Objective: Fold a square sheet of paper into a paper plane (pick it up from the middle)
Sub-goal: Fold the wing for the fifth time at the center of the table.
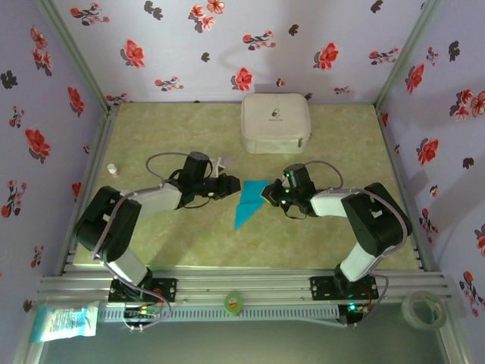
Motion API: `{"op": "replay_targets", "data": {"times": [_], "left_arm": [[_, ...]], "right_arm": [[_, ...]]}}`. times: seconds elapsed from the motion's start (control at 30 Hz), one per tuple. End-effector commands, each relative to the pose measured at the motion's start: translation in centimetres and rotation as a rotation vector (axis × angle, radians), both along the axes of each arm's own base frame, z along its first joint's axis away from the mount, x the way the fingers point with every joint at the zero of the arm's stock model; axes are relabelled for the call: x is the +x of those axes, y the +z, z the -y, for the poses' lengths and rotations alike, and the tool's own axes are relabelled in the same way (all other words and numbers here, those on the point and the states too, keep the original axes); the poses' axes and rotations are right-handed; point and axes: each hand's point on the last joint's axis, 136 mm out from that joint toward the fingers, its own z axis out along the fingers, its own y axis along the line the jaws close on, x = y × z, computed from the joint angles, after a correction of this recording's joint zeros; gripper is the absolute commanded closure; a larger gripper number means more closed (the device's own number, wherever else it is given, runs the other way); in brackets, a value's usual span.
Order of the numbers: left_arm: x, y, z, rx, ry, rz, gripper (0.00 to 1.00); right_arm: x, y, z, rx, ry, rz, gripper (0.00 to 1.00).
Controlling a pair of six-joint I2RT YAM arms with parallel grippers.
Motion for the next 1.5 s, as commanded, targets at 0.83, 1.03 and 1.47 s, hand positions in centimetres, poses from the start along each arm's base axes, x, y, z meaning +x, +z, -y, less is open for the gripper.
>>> {"op": "replay_targets", "data": {"times": [0.83,1.03,1.47], "left_arm": [[-3.8,0.4,-3.0,0.282,-0.022,0.39,0.79],[-5.1,0.1,-1.3,0.376,-0.109,0.455,0.71],[-6.8,-3.7,1.4,0.664,-0.26,0.56,0.56]], "right_arm": [[-0.8,1.1,-1.0,-0.005,-0.109,0.011,0.95],[-0.9,1.4,-1.2,0.005,-0.117,0.016,0.95],[-0.7,1.7,-1.6,0.032,-0.124,0.015,0.95]]}}
